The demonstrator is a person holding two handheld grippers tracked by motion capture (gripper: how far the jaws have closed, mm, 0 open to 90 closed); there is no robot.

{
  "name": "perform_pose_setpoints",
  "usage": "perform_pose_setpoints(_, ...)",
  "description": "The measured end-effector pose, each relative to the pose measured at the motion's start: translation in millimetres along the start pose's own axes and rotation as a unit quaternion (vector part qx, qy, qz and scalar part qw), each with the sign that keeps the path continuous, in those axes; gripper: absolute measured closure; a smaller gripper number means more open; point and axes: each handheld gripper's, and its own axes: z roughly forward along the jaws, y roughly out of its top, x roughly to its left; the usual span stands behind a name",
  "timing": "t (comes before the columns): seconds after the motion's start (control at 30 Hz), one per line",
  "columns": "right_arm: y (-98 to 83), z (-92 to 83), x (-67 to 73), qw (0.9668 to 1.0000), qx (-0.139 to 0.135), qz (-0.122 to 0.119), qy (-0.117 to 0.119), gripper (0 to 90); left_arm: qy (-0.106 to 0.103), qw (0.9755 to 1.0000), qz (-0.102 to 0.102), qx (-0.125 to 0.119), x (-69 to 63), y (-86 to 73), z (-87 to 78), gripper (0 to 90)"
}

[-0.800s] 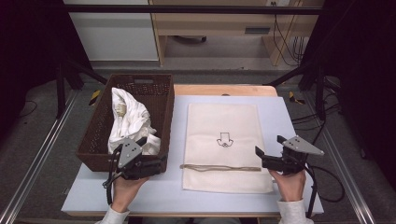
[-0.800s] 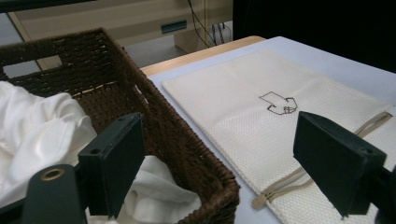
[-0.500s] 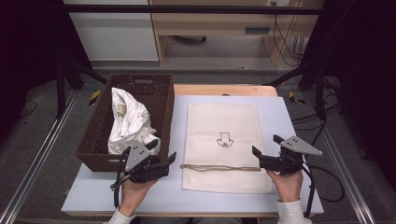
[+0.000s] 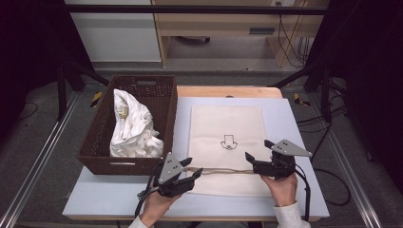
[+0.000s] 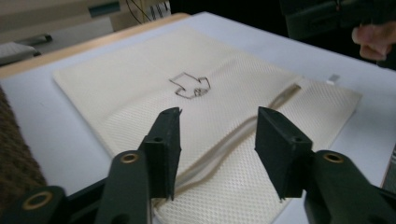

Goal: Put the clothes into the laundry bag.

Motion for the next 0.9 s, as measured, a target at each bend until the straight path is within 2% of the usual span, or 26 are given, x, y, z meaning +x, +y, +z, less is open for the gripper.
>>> perform_pose_setpoints(0.1,-1.5,4.5,3.3,1.0000,0.008,-0.004,0.004,16.4,-0.010,0.9995,0.005,0.030,-7.4,-7.2,14.0,56.2)
perform_pose_setpoints(0.13,-3.1,9.1,6.7,0.9998,0.015,-0.009,0.009,17.5,-0.014,0.9989,0.013,0.043,-12.5,-12.2,22.3,62.0)
perform_pose_setpoints(0.17,-3.1,9.1,6.7,0.9998,0.015,-0.009,0.009,17.5,-0.014,0.9989,0.013,0.043,-12.5,-12.2,22.3,64.7)
perform_pose_setpoints(0.23,-4.5,13.3,11.2,0.9995,0.025,-0.014,0.011,18.6,-0.022,0.9979,0.016,0.059,-16.6,-16.9,30.6,67.5)
perform_pose_setpoints(0.3,-7.3,20.2,16.4,0.9990,0.033,-0.021,0.020,20.8,-0.025,0.9970,0.020,0.071,-19.3,-20.5,36.3,75.0)
perform_pose_setpoints(0.4,-10.2,25.2,19.1,0.9984,0.043,-0.021,0.029,23.2,-0.033,0.9952,0.023,0.089,-21.9,-26.7,45.1,78.6)
perform_pose_setpoints(0.47,-15.7,33.8,23.3,0.9974,0.058,-0.022,0.037,26.9,-0.036,0.9942,0.026,0.098,-24.6,-32.5,51.8,84.1)
perform_pose_setpoints(0.67,-23.5,44.3,28.9,0.9957,0.074,-0.033,0.045,35.1,-0.039,0.9921,0.026,0.117,-26.4,-39.7,62.7,88.0)
perform_pose_setpoints(0.73,-27.2,50.0,30.4,0.9936,0.093,-0.038,0.052,39.5,-0.039,0.9914,0.027,0.122,-27.0,-42.1,65.8,88.9)
perform_pose_setpoints(0.9,-34.6,60.6,36.7,0.9894,0.120,-0.048,0.067,51.4,-0.040,0.9902,0.030,0.131,-28.8,-45.9,71.1,89.0)
